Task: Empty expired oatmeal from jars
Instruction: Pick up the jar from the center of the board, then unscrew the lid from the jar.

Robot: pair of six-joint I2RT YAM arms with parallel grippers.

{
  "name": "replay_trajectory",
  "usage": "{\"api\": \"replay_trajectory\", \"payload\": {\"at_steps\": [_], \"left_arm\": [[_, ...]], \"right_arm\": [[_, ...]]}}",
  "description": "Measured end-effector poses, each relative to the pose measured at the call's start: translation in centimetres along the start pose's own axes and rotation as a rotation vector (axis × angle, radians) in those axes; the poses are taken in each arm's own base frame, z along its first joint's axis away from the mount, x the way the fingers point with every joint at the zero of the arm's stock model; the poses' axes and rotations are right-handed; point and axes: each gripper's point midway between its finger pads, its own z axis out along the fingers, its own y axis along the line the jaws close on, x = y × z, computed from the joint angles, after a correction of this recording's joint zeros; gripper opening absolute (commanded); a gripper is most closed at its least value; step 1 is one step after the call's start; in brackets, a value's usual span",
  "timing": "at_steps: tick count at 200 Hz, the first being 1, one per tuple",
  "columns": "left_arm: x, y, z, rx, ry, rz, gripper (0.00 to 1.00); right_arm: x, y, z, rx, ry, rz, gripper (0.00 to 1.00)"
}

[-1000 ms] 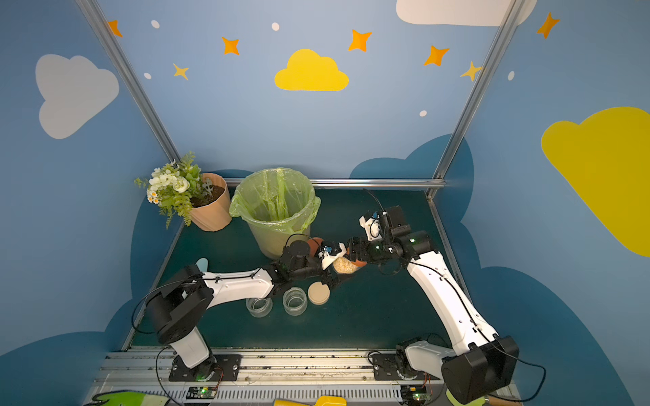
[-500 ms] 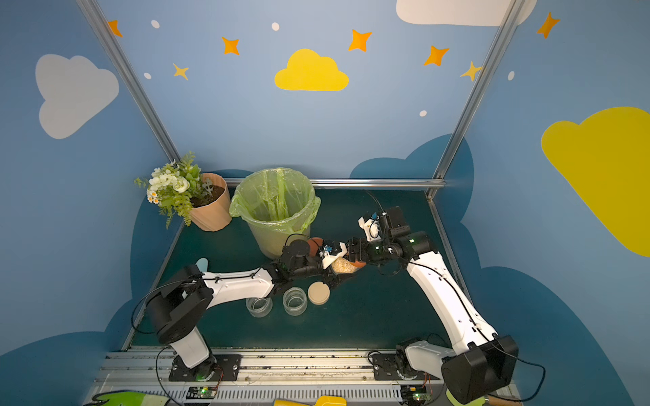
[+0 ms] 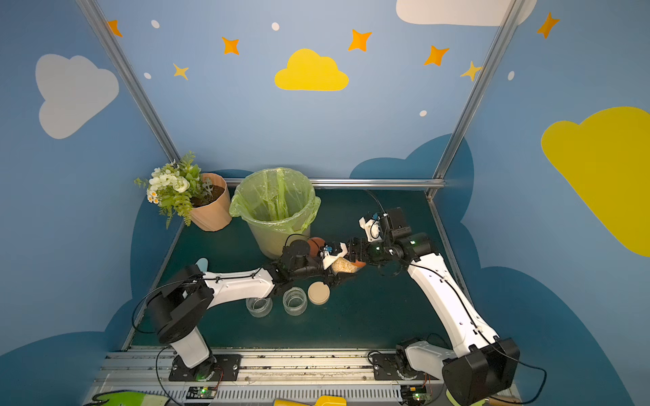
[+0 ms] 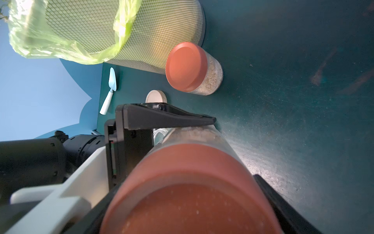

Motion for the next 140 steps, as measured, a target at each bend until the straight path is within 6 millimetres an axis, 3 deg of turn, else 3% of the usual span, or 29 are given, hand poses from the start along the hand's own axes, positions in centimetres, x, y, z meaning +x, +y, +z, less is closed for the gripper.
{"api": "replay_trajectory", "payload": {"at_steps": [27,90,140], "left_arm": [[-0.2,-0.1,0.0,0.001,-0.007,0.012,0.33],[-1.5,-1.0,0.1,0.019,-0.049,0.073,0.17],[-2.1,-0.9,0.0,0.029,-0.047,0.097,0.13]], "right_arm": [[0.1,-0.1,-0.2,-0.005,-0.022,0.006,0.86],[0.6,-0.3,-2.1,-0.079,-0.102,0.069,0.89],[0.4,0.2,-2.4,-0.115,-0.108,0.074,0.89]]}}
